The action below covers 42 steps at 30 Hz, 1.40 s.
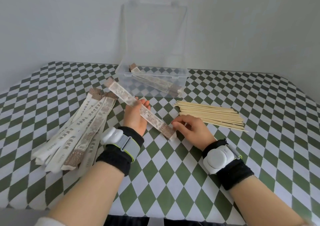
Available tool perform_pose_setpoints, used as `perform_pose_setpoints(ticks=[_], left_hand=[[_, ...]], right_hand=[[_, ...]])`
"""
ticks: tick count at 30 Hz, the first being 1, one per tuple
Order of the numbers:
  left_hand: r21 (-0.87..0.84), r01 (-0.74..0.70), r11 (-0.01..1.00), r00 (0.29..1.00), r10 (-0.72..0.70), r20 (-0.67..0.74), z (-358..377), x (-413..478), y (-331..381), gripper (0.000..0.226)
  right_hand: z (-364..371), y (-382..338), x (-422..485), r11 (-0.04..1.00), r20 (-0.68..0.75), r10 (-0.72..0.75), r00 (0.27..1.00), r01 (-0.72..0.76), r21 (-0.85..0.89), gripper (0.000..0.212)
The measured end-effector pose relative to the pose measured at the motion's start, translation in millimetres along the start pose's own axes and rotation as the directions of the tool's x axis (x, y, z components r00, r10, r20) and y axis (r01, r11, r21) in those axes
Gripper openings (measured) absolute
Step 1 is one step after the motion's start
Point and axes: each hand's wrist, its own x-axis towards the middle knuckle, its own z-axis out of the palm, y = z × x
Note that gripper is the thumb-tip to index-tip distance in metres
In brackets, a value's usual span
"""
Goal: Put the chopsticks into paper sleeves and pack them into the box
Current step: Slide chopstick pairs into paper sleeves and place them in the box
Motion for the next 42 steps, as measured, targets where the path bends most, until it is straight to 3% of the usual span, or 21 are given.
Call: perform_pose_setpoints(ticks=[4,7,13,19,22,24,26,27,29,31,34,38,42], left_hand=[[-0.053,-0.007,0.999,0.994,0.013,0.105,-5,1,-3,0.007],[-0.064,0.056,0.996,0.991,-0.048,0.122,-5,-1,-3,0.01],[-0.008,0.254,0.967,0.946,-0.247,0.21,11,-18,-14,0.012],[-0.107,0.238,0.965,0.959,-0.216,0.184,13,-11,-18,0.009],[-0.16,0.214,0.964,0.969,-0.189,0.162,11,-8,-16,0.011],[-0.211,0.187,0.959,0.978,-0.163,0.128,6,-4,-12,0.012],[-0.237,0.166,0.957,0.984,-0.145,0.107,1,1,-11,0.01],[-0.244,0.161,0.956,0.985,-0.141,0.101,-1,4,-12,0.008],[-0.259,0.153,0.954,0.987,-0.134,0.089,-3,5,-12,0.025],[-0.27,0.138,0.953,0.99,-0.121,0.078,-3,6,-11,0.046],[-0.264,0.119,0.957,0.992,-0.1,0.083,-2,4,-10,0.058],[-0.266,0.119,0.957,0.992,-0.101,0.08,0,3,-10,0.058],[-0.255,0.121,0.959,0.99,-0.098,0.104,-1,3,-10,0.038]], right_hand=[[-1,0,0,0.999,0.058,0.022,0.998,-0.024,0.032,0.012],[1,2,1,0.997,0.061,0.033,0.998,-0.038,0.071,0.005],[1,-2,3,0.981,-0.024,0.093,0.995,-0.087,0.176,0.01],[-1,-5,2,0.99,-0.003,0.091,0.996,-0.09,0.105,0.01],[0,3,2,0.99,-0.207,0.056,0.977,-0.081,-0.115,0.014],[-2,11,3,0.945,-0.418,0.029,0.908,-0.162,-0.286,0.014],[-4,16,4,0.87,-0.489,0.038,0.872,-0.269,-0.412,0.013],[-4,18,4,0.836,-0.478,0.073,0.875,-0.315,-0.45,0.014],[-3,18,5,0.793,-0.433,0.127,0.892,-0.354,-0.496,0.017],[-3,16,5,0.767,-0.411,0.138,0.901,-0.36,-0.532,0.019],[-4,14,5,0.753,-0.382,0.151,0.912,-0.357,-0.554,0.02],[-9,9,8,0.737,-0.248,0.193,0.949,-0.307,-0.603,0.019],[-27,2,16,0.716,-0.073,0.333,0.94,-0.303,-0.629,0.02]])
